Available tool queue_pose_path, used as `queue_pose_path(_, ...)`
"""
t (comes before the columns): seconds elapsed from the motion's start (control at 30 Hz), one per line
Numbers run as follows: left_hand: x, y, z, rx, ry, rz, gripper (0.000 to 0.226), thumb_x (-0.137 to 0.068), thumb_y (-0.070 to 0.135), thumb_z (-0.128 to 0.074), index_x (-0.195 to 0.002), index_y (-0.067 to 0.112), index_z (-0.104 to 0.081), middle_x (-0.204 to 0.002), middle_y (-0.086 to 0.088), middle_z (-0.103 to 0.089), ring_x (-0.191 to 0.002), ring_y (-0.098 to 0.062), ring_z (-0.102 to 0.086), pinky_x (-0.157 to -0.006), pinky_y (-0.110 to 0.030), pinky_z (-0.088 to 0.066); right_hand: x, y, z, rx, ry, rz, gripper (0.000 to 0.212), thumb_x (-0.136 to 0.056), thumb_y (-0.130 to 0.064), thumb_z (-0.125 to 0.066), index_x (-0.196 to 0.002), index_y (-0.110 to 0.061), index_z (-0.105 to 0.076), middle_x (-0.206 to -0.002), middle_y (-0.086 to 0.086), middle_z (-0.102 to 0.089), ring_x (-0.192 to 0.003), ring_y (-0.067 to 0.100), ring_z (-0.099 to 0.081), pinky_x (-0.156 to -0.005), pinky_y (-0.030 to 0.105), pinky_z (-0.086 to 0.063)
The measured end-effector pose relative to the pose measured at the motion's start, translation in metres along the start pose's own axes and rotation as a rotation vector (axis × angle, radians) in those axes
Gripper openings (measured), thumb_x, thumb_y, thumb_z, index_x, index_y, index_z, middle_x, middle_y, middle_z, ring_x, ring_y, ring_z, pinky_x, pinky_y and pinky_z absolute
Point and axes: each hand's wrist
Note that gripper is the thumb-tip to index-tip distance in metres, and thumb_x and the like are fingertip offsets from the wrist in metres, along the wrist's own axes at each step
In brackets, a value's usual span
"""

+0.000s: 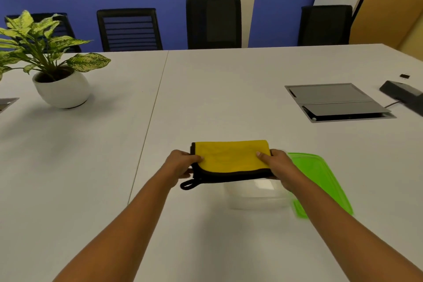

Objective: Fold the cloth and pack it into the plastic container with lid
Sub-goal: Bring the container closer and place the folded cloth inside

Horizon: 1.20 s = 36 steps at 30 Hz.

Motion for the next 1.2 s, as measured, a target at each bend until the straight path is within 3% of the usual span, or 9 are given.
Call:
queue_pose_path(0.13, 0.0, 0.009, -0.03, -0.009, -0.162, 0.011, 0.045, -0.082, 0.006, -0.066, -0.122, -0.008, -0.05, -0.106, -0.013, -0.059, -0.096, -0.026, -0.058, -0.084, -0.037, -0.048, -0.002, 0.013, 0.03, -0.053, 0.062, -0.054, 0.028, -0.092, -0.023, -0.054, -0.112, -0.003, -0.056, -0.102, 0.014, -0.056, -0.09, 0.03, -0.055, -0.063, 0.031, -0.049)
queue_pose_path(0.27, -0.004, 0.012, -0.053, -0.043, -0.207, 0.022, 0.046, -0.081, 0.003, -0.067, -0.121, -0.01, -0.05, -0.116, -0.021, -0.06, -0.096, -0.027, -0.058, -0.083, -0.036, -0.048, -0.005, 0.029, 0.047, -0.032, 0.105, -0.095, 0.014, -0.091, -0.023, -0.057, -0.087, -0.009, -0.057, -0.097, 0.015, -0.058, -0.086, 0.03, -0.056, -0.059, 0.032, -0.05)
queue_pose_path(0.4, -0.013, 0.012, -0.069, -0.132, -0.164, 0.011, 0.046, -0.078, 0.003, -0.07, -0.118, -0.01, -0.052, -0.12, -0.024, -0.059, -0.099, -0.034, -0.061, -0.087, -0.039, -0.052, -0.007, 0.038, 0.052, 0.08, 0.147, -0.114, 0.02, -0.089, -0.025, -0.059, -0.088, -0.005, -0.059, -0.096, 0.018, -0.059, -0.09, 0.034, -0.059, -0.077, 0.045, -0.054)
queue_pose_path(0.57, -0.02, 0.011, -0.082, -0.305, -0.104, -0.033, 0.038, -0.072, 0.006, -0.076, -0.097, 0.007, -0.047, -0.097, -0.012, -0.054, -0.09, -0.031, -0.06, -0.09, -0.042, -0.054, -0.014, 0.043, 0.053, 0.251, 0.16, -0.081, 0.026, -0.089, -0.025, -0.058, -0.093, 0.001, -0.062, -0.089, 0.016, -0.058, -0.082, 0.028, -0.053, -0.069, 0.032, -0.04)
queue_pose_path(0.67, -0.022, 0.011, -0.086, -0.459, -0.079, -0.091, 0.036, -0.07, 0.009, -0.078, -0.091, 0.007, -0.048, -0.085, -0.005, -0.049, -0.094, -0.03, -0.059, -0.091, -0.043, -0.053, -0.015, 0.042, 0.049, 0.343, 0.161, -0.087, 0.03, -0.09, -0.027, -0.058, -0.099, 0.002, -0.06, -0.1, 0.021, -0.062, -0.094, 0.034, -0.058, -0.075, 0.035, -0.042)
queue_pose_path(0.83, -0.027, 0.011, -0.082, -0.697, -0.007, -0.122, 0.036, -0.074, 0.015, -0.076, -0.074, 0.01, -0.04, -0.09, -0.007, -0.048, -0.087, -0.02, -0.049, -0.088, -0.031, -0.05, -0.011, 0.041, 0.036, 0.487, 0.14, -0.085, 0.037, -0.09, -0.031, -0.056, -0.106, 0.003, -0.055, -0.115, 0.022, -0.06, -0.106, 0.035, -0.056, -0.08, 0.035, -0.043)
queue_pose_path(0.9, -0.03, 0.008, -0.073, -0.729, -0.004, -0.103, 0.034, -0.073, 0.015, -0.076, -0.08, 0.008, -0.044, -0.086, -0.006, -0.049, -0.087, -0.02, -0.05, -0.088, -0.032, -0.05, -0.006, 0.041, 0.027, 0.532, 0.126, -0.085, 0.04, -0.09, -0.032, -0.055, -0.111, 0.003, -0.054, -0.118, 0.021, -0.059, -0.109, 0.035, -0.055, -0.084, 0.036, -0.044)
queue_pose_path(1.07, -0.031, -0.003, -0.049, -0.803, 0.026, -0.102, 0.056, -0.072, 0.012, -0.077, -0.118, 0.001, -0.048, -0.114, -0.014, -0.055, -0.096, -0.024, -0.053, -0.088, -0.032, -0.049, 0.006, 0.036, 0.003, 0.597, 0.057, -0.076, 0.04, -0.092, -0.031, -0.054, -0.115, 0.002, -0.051, -0.122, 0.019, -0.057, -0.111, 0.032, -0.054, -0.084, 0.031, -0.044)
queue_pose_path(1.2, -0.024, -0.014, -0.05, -0.918, 0.079, -0.181, 0.054, -0.076, 0.011, -0.072, -0.121, 0.002, -0.043, -0.12, -0.017, -0.054, -0.108, -0.03, -0.056, -0.083, -0.031, -0.047, 0.009, 0.03, -0.007, 0.699, 0.058, -0.073, 0.034, -0.093, -0.024, -0.052, -0.116, 0.001, -0.052, -0.124, 0.018, -0.057, -0.113, 0.03, -0.055, -0.084, 0.029, -0.046)
Point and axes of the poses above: each hand's wrist, its own x-axis away from the middle knuckle, its own z-axis out of the back of the hand, y = z × x
